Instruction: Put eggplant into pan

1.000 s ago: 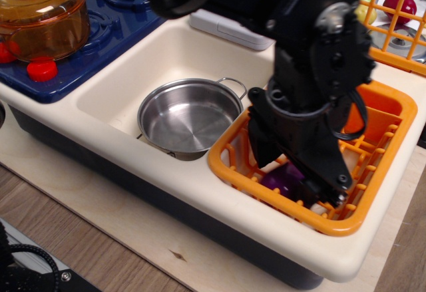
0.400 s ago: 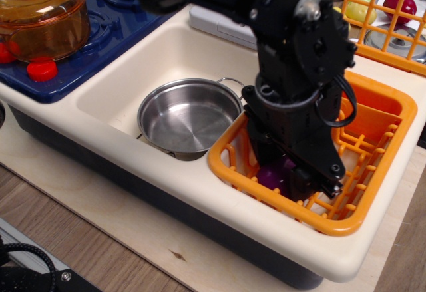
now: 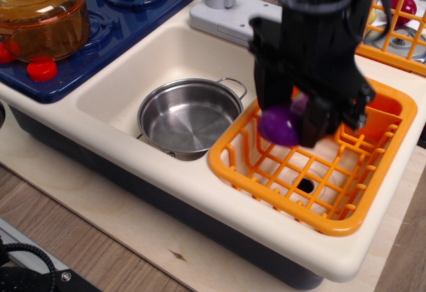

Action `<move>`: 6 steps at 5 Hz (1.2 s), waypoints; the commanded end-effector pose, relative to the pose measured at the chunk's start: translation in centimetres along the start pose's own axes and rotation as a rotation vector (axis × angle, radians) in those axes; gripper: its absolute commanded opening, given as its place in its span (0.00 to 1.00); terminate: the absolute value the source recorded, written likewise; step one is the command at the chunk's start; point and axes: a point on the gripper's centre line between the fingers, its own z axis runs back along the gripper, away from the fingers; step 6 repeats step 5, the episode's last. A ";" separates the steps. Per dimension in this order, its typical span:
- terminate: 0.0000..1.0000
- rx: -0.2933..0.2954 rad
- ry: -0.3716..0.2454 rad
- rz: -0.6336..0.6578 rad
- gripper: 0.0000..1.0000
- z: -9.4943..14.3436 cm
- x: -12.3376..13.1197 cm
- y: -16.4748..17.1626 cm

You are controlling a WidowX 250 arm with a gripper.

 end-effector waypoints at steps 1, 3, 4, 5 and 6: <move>0.00 0.088 -0.079 0.026 0.00 2.7 -0.8 2.5; 0.00 0.098 -0.125 -0.046 0.00 1.5 -1.3 8.4; 0.00 0.080 -0.183 -0.074 1.00 -0.2 -1.4 8.9; 1.00 0.080 -0.183 -0.074 1.00 -0.2 -1.4 8.9; 1.00 0.080 -0.183 -0.074 1.00 -0.2 -1.4 8.9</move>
